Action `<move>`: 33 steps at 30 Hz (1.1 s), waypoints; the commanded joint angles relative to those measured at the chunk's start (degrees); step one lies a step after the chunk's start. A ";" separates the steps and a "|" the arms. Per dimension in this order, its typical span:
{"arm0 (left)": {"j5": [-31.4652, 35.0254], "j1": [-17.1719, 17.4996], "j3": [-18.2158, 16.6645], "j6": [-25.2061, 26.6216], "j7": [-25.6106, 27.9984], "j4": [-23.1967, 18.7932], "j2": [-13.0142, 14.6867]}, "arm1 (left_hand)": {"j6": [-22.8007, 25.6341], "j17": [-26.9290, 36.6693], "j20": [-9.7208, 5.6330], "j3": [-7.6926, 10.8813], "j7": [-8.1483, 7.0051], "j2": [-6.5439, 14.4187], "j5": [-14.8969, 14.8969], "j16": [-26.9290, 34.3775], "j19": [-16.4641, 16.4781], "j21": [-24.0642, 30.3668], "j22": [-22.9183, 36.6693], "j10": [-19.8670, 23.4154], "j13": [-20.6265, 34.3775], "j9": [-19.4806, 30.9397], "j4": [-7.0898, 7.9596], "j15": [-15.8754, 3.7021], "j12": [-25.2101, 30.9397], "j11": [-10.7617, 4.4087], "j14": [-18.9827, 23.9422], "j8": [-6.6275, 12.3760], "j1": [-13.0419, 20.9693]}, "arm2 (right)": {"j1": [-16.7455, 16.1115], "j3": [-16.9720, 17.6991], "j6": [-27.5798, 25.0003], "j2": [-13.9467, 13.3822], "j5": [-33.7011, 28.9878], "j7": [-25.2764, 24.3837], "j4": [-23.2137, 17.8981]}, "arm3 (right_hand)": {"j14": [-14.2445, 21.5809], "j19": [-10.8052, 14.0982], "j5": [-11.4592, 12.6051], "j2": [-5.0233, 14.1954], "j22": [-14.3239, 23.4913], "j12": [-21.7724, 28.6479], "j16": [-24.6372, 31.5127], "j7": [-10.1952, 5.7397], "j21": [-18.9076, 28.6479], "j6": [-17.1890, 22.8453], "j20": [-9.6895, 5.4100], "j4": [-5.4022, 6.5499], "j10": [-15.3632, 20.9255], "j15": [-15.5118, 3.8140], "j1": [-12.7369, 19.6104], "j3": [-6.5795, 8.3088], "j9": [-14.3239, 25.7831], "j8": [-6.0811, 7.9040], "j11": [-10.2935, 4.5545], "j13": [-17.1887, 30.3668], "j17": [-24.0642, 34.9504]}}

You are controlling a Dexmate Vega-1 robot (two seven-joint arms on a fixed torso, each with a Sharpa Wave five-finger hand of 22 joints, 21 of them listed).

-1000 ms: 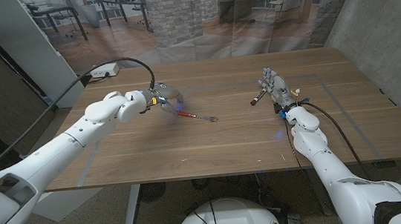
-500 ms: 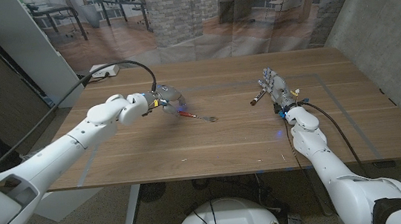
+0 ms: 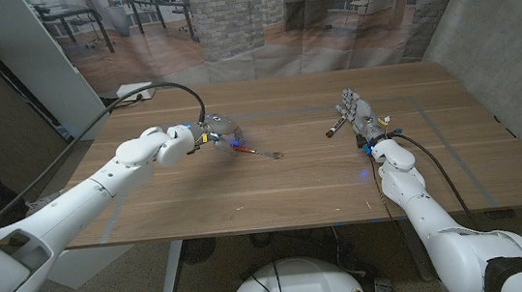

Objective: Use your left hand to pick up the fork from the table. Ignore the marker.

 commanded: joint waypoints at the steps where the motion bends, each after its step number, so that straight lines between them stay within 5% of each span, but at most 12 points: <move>1: 0.77 -0.05 0.69 0.18 0.26 0.37 -0.31 | 0.76 0.40 -0.08 -0.34 0.18 0.25 0.38 0.49 0.51 0.44 0.16 0.40 0.28 0.18 -0.14 -7.03 0.33 -0.10 0.38 0.41 0.74 | 0.07 0.12 0.13 0.05 0.04 -0.01 0.21 | 0.11 0.20 0.36 -0.06 0.28 0.05 0.18 0.02 0.35 0.48 -0.44 -0.22 0.45 0.23 -0.20 -0.02 0.14 0.17 -0.02 0.34 0.18; 22: 1.86 -2.21 3.00 0.52 3.22 5.04 -2.49 | 4.13 1.47 -0.28 -0.22 0.52 2.05 0.04 2.16 2.00 1.44 0.27 3.72 1.31 0.22 -0.37 -7.79 2.12 -0.37 3.59 2.27 2.39 | -0.05 0.39 -0.19 -0.13 -0.15 -0.50 0.04 | 0.08 0.21 0.40 -0.05 0.28 0.06 0.17 -0.01 0.36 0.45 -0.47 -0.24 0.47 0.23 -0.28 -0.04 0.14 0.15 -0.01 0.34 0.18; 33: 1.80 -3.15 4.47 -0.40 7.34 8.12 -3.38 | 11.97 2.35 -1.80 0.48 0.64 3.40 -1.28 4.94 4.84 3.30 0.41 10.80 2.16 0.08 -1.16 -9.82 4.87 -1.38 10.56 5.79 5.66 | 1.48 0.19 0.16 -0.30 -0.73 -0.78 2.45 | 0.06 0.21 0.42 -0.05 0.28 0.04 0.17 -0.06 0.35 0.45 -0.45 -0.26 0.42 0.22 -0.30 -0.05 0.14 0.15 -0.06 0.34 0.18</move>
